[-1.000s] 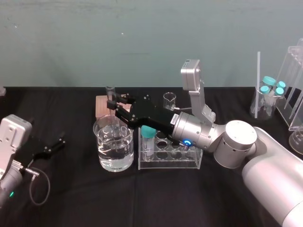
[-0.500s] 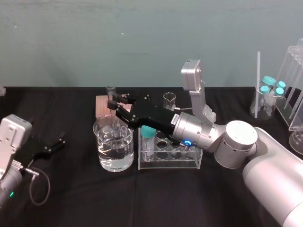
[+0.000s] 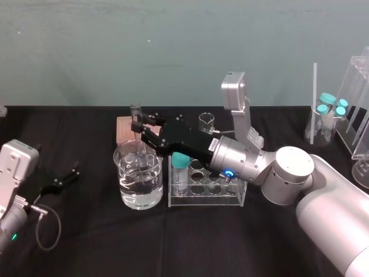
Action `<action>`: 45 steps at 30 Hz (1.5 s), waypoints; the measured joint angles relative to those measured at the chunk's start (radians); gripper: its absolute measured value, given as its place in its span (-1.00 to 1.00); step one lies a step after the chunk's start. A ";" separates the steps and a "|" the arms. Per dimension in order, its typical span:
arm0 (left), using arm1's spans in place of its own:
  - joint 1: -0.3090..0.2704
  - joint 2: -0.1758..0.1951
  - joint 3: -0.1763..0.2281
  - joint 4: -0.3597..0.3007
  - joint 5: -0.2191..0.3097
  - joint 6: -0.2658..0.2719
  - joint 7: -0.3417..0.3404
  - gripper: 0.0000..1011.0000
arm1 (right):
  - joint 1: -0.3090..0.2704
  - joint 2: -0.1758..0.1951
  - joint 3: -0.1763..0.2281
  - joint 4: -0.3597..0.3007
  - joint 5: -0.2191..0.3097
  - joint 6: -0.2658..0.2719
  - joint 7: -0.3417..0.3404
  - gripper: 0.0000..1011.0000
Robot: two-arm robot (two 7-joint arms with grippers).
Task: Hold the test tube with one hand and immerse one end into the beaker, then return it to the test tube rack.
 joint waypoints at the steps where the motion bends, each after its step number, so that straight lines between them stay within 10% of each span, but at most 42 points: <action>1: 0.000 0.000 0.000 0.000 0.000 0.000 0.000 0.98 | 0.000 0.000 0.001 -0.002 0.000 0.000 0.000 -0.56; 27: 0.000 0.000 0.000 0.000 0.000 0.000 0.000 0.98 | 0.001 0.067 0.094 -0.265 0.055 -0.065 -0.062 -0.56; 45: 0.000 0.000 0.000 0.000 0.000 0.000 0.000 0.98 | -0.226 0.222 0.234 -0.559 0.007 0.010 -0.292 -0.56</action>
